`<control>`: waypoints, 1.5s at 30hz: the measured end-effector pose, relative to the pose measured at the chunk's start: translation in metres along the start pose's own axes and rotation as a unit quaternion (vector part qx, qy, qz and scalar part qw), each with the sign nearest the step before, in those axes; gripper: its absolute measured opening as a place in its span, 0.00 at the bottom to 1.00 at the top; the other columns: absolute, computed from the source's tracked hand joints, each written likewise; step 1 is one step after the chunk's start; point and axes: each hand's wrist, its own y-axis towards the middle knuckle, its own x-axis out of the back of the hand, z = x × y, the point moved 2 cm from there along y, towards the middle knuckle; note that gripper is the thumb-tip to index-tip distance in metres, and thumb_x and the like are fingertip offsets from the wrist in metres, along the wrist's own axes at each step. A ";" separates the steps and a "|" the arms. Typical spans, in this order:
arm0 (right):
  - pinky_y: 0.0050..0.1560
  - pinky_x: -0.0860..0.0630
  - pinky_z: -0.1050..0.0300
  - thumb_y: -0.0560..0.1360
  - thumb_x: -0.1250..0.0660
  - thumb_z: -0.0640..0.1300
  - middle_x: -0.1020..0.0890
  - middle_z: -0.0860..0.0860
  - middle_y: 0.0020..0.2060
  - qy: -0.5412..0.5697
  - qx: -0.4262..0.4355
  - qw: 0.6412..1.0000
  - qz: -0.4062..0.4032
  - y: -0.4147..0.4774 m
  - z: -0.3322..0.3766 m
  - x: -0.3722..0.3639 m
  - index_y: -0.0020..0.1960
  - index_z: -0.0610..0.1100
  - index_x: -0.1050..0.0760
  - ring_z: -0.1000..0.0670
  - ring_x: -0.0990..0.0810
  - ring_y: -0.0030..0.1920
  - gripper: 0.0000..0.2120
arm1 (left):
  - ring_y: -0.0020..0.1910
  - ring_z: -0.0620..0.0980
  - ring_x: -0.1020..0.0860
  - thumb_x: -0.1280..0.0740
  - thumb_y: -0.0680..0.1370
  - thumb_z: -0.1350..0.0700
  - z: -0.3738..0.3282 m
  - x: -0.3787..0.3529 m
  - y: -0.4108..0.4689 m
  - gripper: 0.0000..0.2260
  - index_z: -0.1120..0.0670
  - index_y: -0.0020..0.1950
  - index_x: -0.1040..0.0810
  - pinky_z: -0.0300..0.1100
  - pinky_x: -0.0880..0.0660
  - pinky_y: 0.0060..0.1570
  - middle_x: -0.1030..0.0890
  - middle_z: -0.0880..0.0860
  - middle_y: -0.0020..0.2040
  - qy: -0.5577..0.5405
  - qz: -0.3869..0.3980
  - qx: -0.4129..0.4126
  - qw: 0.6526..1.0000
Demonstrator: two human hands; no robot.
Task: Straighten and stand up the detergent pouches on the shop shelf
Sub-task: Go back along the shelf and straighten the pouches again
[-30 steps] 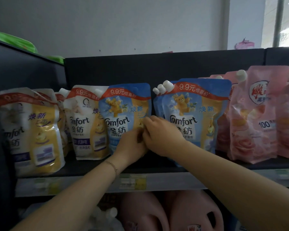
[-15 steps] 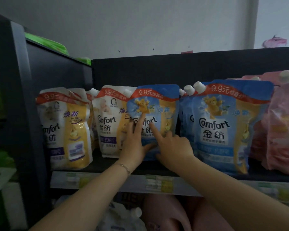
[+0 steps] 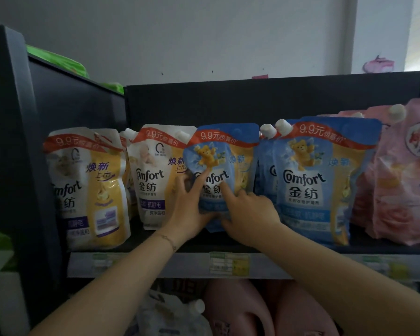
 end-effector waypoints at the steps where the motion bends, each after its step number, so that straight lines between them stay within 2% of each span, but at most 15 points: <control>1: 0.48 0.28 0.50 0.78 0.41 0.57 0.26 0.43 0.61 0.003 0.004 1.000 -0.006 -0.001 -0.001 0.003 0.75 0.47 0.50 0.41 0.23 0.56 0.32 | 0.69 0.54 0.38 0.22 0.68 0.53 0.001 0.004 -0.002 0.40 0.44 0.75 0.38 0.46 0.35 0.69 0.45 0.53 0.69 0.026 -0.016 -0.014 0.999; 4: 0.54 0.29 0.49 0.78 0.41 0.56 0.26 0.45 0.60 -0.009 0.023 0.999 -0.021 -0.005 -0.005 0.015 0.69 0.46 0.38 0.42 0.26 0.59 0.24 | 0.62 0.56 0.32 0.23 0.68 0.52 -0.005 0.017 -0.002 0.29 0.52 0.66 0.28 0.47 0.28 0.60 0.38 0.55 0.65 0.112 -0.052 -0.063 0.990; 6: 0.55 0.30 0.48 0.77 0.40 0.55 0.26 0.45 0.60 -0.017 0.033 0.999 -0.030 -0.005 -0.008 0.023 0.64 0.45 0.32 0.43 0.27 0.59 0.20 | 0.62 0.59 0.32 0.24 0.68 0.50 -0.016 0.025 0.002 0.26 0.55 0.63 0.26 0.53 0.27 0.58 0.34 0.58 0.65 0.179 -0.065 -0.109 0.976; 11: 0.51 0.31 0.47 0.75 0.36 0.53 0.25 0.44 0.57 -0.041 0.026 0.996 -0.080 -0.002 -0.012 0.051 0.61 0.42 0.25 0.41 0.26 0.57 0.19 | 0.63 0.58 0.32 0.27 0.71 0.49 -0.052 0.036 0.015 0.22 0.54 0.62 0.25 0.54 0.31 0.59 0.31 0.56 0.65 0.178 -0.043 -0.188 0.965; 14: 0.54 0.32 0.46 0.74 0.35 0.52 0.26 0.44 0.59 -0.057 0.017 0.994 -0.096 -0.011 -0.019 0.073 0.63 0.44 0.25 0.41 0.28 0.59 0.20 | 0.59 0.61 0.28 0.25 0.69 0.50 -0.067 0.034 0.014 0.23 0.55 0.61 0.25 0.56 0.29 0.52 0.26 0.57 0.60 0.182 -0.035 -0.220 0.958; 19: 0.60 0.33 0.45 0.76 0.39 0.55 0.28 0.46 0.60 -0.094 0.031 0.993 -0.071 -0.043 -0.048 0.096 0.62 0.45 0.26 0.43 0.29 0.60 0.19 | 0.59 0.56 0.30 0.29 0.72 0.47 -0.094 0.025 -0.004 0.23 0.50 0.65 0.29 0.53 0.29 0.53 0.28 0.52 0.60 0.178 0.021 -0.217 0.960; 23: 0.50 0.26 0.44 0.69 0.32 0.54 0.22 0.44 0.52 -0.142 0.049 0.988 -0.045 -0.073 -0.079 0.098 0.54 0.43 0.22 0.41 0.22 0.52 0.19 | 0.62 0.52 0.31 0.32 0.74 0.44 -0.123 0.009 -0.013 0.24 0.49 0.66 0.32 0.50 0.31 0.56 0.30 0.48 0.61 0.197 0.042 -0.232 0.952; 27: 0.45 0.24 0.46 0.65 0.30 0.53 0.20 0.44 0.47 -0.136 0.049 0.989 -0.042 -0.110 -0.120 0.103 0.50 0.42 0.21 0.42 0.20 0.45 0.18 | 0.63 0.51 0.33 0.33 0.75 0.44 -0.169 -0.022 -0.020 0.25 0.48 0.69 0.34 0.49 0.30 0.58 0.32 0.47 0.63 0.185 0.073 -0.229 0.953; 29: 0.44 0.24 0.45 0.65 0.31 0.52 0.20 0.45 0.45 -0.126 0.042 0.990 -0.045 -0.129 -0.144 0.107 0.49 0.42 0.21 0.42 0.21 0.43 0.18 | 0.61 0.51 0.32 0.33 0.74 0.45 -0.198 -0.044 -0.023 0.23 0.49 0.66 0.33 0.49 0.30 0.56 0.31 0.48 0.62 0.189 0.080 -0.248 0.947; 32: 0.53 0.29 0.44 0.72 0.37 0.53 0.23 0.45 0.57 -0.151 0.022 0.988 -0.001 -0.148 -0.176 0.110 0.59 0.43 0.24 0.43 0.23 0.54 0.20 | 0.62 0.52 0.30 0.33 0.73 0.47 -0.239 -0.082 -0.022 0.19 0.51 0.61 0.29 0.50 0.32 0.57 0.28 0.49 0.60 0.178 0.081 -0.272 0.942; 35: 0.63 0.35 0.44 0.78 0.44 0.55 0.33 0.43 0.69 -0.174 -0.003 0.984 0.026 -0.166 -0.207 0.112 0.69 0.43 0.33 0.42 0.33 0.67 0.24 | 0.67 0.49 0.33 0.38 0.77 0.47 -0.273 -0.121 -0.015 0.15 0.49 0.62 0.28 0.51 0.39 0.66 0.29 0.47 0.64 0.192 0.108 -0.283 0.933; 38: 0.64 0.35 0.45 0.79 0.44 0.55 0.33 0.44 0.69 -0.191 -0.005 0.981 0.045 -0.182 -0.232 0.119 0.70 0.43 0.34 0.42 0.33 0.68 0.24 | 0.71 0.48 0.37 0.43 0.80 0.47 -0.288 -0.160 -0.013 0.15 0.46 0.66 0.29 0.52 0.38 0.64 0.32 0.46 0.70 0.228 0.151 -0.295 0.915; 40: 0.63 0.35 0.45 0.79 0.44 0.55 0.32 0.45 0.67 -0.186 0.000 0.981 0.050 -0.193 -0.245 0.122 0.68 0.43 0.33 0.43 0.32 0.65 0.23 | 0.74 0.50 0.40 0.44 0.81 0.46 -0.288 -0.180 -0.014 0.18 0.47 0.70 0.32 0.53 0.38 0.66 0.34 0.50 0.73 0.243 0.157 -0.292 0.912; 43: 0.60 0.34 0.47 0.78 0.43 0.55 0.29 0.46 0.63 -0.170 0.010 0.985 0.038 -0.209 -0.260 0.124 0.65 0.44 0.30 0.44 0.30 0.62 0.21 | 0.76 0.53 0.44 0.46 0.82 0.46 -0.285 -0.189 -0.009 0.21 0.45 0.75 0.38 0.55 0.43 0.70 0.39 0.53 0.77 0.243 0.189 -0.235 0.922; 45: 0.59 0.34 0.48 0.78 0.43 0.55 0.28 0.46 0.62 -0.168 0.013 0.985 0.039 -0.218 -0.272 0.121 0.64 0.44 0.30 0.44 0.30 0.61 0.20 | 0.75 0.54 0.41 0.47 0.82 0.46 -0.286 -0.186 -0.002 0.20 0.43 0.75 0.38 0.54 0.42 0.70 0.39 0.52 0.77 0.271 0.218 -0.195 0.917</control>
